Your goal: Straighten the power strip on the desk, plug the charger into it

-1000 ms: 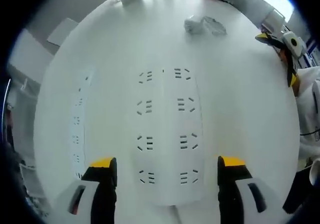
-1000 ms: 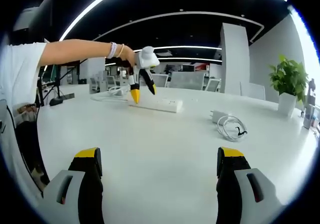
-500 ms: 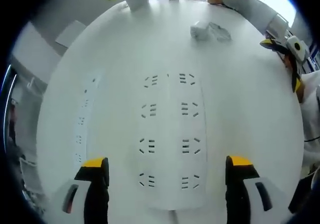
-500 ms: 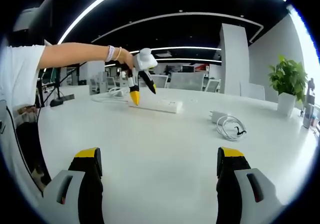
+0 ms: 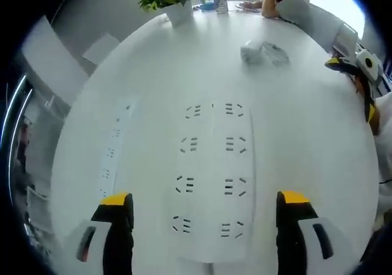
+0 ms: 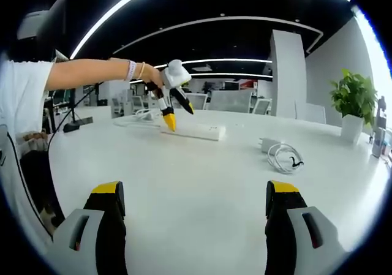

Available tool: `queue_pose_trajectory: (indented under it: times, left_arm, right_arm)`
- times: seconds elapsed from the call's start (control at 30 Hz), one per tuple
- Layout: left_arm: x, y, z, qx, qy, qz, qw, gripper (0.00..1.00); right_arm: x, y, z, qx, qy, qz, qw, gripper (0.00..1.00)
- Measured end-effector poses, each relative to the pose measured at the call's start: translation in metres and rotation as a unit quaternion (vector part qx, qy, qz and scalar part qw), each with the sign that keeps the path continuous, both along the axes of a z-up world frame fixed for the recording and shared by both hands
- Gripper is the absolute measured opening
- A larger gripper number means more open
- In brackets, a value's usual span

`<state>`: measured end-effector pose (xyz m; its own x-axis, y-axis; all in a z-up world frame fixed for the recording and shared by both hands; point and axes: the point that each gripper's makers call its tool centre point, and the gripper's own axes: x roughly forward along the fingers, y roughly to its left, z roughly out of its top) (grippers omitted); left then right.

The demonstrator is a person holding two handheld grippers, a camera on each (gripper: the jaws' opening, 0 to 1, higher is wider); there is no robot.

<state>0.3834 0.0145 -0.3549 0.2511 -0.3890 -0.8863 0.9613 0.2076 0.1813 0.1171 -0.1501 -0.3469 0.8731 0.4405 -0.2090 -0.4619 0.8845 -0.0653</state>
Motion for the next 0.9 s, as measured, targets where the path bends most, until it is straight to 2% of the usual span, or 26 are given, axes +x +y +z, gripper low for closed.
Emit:
queue_pose_trajectory:
  times: [0.23,0.5,0.67,0.77,0.9]
  left_arm:
    - [-0.003,-0.001,0.009,-0.017,-0.041,0.006,0.999,0.99]
    - [0.002,-0.004,0.031,-0.051,-0.089,0.02,0.9945,0.99]
    - [0.006,-0.003,0.044,-0.07,-0.102,0.03,0.9918,0.99]
    - [0.009,0.001,0.053,-0.08,-0.129,0.042,0.9875,0.99]
    - [0.011,0.002,0.064,-0.106,-0.141,0.06,0.9826,0.99]
  right_arm:
    - [0.0,0.005,0.001,0.005,-0.002,0.006,1.0,0.95]
    - [-0.002,0.006,0.001,0.007,-0.002,0.009,0.9999,0.95]
    - [-0.002,0.009,0.002,0.008,-0.004,0.013,0.9999,0.95]
    - [-0.003,0.011,0.003,0.01,-0.005,0.014,0.9998,0.95]
    - [-0.003,0.011,0.002,0.011,-0.004,0.015,0.9998,0.95]
